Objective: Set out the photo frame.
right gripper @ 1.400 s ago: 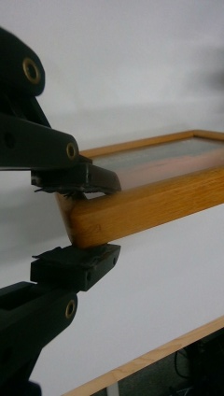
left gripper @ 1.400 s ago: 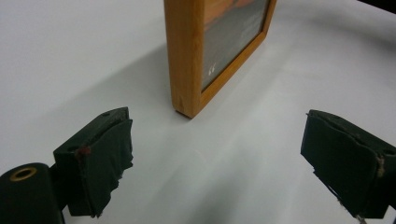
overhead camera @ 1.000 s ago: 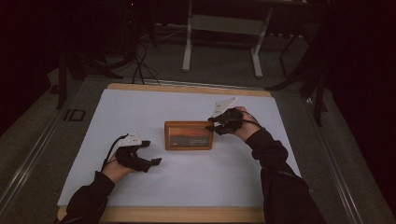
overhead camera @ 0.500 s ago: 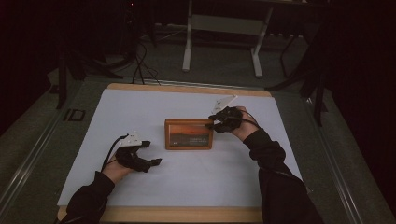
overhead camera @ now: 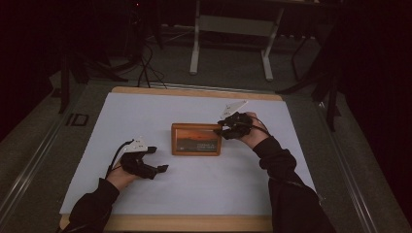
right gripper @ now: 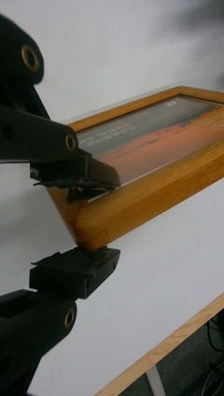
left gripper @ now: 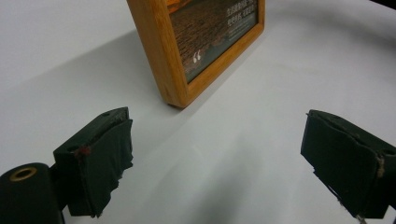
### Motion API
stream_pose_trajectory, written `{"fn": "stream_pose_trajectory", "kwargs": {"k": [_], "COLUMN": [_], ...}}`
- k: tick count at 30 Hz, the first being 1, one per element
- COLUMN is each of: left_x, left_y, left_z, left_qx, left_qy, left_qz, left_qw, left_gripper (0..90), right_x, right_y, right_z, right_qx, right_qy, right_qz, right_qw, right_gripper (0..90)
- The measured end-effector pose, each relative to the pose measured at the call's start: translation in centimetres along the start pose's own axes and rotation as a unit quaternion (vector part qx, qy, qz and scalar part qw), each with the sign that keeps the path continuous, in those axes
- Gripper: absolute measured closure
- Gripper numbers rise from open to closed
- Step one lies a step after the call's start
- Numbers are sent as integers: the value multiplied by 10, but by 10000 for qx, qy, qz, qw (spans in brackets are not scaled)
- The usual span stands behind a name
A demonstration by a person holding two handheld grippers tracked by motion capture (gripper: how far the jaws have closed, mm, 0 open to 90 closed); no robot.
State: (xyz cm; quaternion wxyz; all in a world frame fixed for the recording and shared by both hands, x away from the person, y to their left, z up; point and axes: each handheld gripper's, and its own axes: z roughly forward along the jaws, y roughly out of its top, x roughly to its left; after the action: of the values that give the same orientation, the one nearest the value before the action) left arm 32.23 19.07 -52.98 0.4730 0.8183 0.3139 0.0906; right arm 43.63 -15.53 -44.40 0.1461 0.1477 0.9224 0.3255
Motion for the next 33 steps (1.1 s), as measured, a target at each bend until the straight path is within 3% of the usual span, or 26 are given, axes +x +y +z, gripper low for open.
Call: {"fn": "stream_pose_trajectory", "kwargs": {"k": [3, 5, 11, 15, 20, 33], "left_x": [0, 0, -1, -3, -4, -8], "left_y": [0, -1, -1, -1, 0, 0], "left_z": [0, 0, 0, 1, -1, -2], "left_qx": [13, -2, -9, -30, -81, -181], "left_qy": [7, -5, -63, -74, -82, -188], "left_qz": [0, -7, 44, 84, 110, 203], "left_qw": [10000, 10000, 10000, 9999, 9999, 9995], "left_gripper": [93, 93, 93, 93, 93, 93], "right_x": [2, 2, 5, 9, 13, 39], "right_y": [-1, -1, -7, -14, -25, -63], "right_z": [-2, -4, -10, -13, -16, -17], "right_qx": [-115, -163, -415, -603, -797, -809], "right_qy": [-127, -201, 9, 127, 123, 62], "right_qz": [15, 91, 411, 603, 804, 947], "right_qw": [9999, 9996, 9983, 9963, 9935, 9922], "right_gripper": [450, 434, 242, 162, 140, 140]}}
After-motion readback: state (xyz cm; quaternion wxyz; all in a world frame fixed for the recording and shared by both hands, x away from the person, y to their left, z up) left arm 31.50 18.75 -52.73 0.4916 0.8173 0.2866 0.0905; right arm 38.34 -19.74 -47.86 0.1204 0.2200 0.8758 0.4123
